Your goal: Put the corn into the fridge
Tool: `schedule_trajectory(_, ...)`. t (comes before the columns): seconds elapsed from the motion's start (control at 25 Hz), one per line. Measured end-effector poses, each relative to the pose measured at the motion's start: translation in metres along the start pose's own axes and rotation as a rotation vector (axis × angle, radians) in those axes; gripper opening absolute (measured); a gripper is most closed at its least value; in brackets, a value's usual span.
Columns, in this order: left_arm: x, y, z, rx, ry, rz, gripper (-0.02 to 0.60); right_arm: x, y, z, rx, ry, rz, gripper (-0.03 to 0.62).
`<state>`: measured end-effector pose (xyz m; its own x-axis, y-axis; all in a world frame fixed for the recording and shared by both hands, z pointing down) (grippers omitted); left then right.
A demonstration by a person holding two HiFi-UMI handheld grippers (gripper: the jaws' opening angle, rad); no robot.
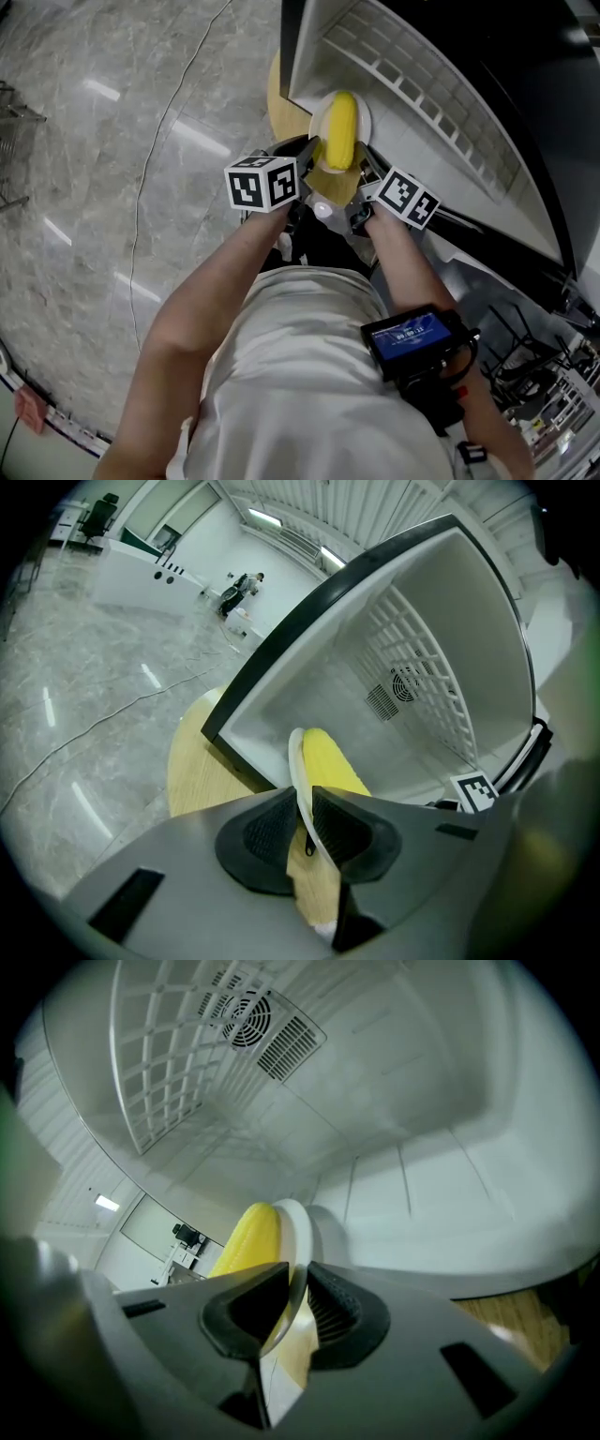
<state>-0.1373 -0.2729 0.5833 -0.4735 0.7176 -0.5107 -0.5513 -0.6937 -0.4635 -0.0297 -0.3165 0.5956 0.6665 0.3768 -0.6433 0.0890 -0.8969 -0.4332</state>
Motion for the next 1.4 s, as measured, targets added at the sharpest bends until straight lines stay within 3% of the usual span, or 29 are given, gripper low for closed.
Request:
schedule_trajectory(0.44,-0.031,0.026,-0.009,-0.047,0.005,-0.023,0.051,-0.008,0.028,-0.015,-0.014,-0.016,-0.055,0.055)
schedule_trajectory(0.92,-0.056,0.049,-0.012,-0.037,0.012,-0.047,0.051,-0.014,0.056,-0.022,-0.020,-0.049,-0.098,0.055)
schedule_trajectory(1.4,-0.094,0.060,-0.014,-0.118,0.047,0.003,0.052,-0.019,0.079,-0.042,0.000,-0.141,-0.121,0.055)
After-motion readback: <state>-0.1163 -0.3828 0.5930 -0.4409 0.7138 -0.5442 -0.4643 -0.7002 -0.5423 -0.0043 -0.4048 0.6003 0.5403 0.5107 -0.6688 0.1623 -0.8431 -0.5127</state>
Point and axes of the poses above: the fingertips, and each gripper's own axes: x backward along the fingers, z to its left, y out of its top, the point moved 1 cm from there along x, backward along the fingers, and after that the axes turned 4 degrees about z, right-handed, at the moved point
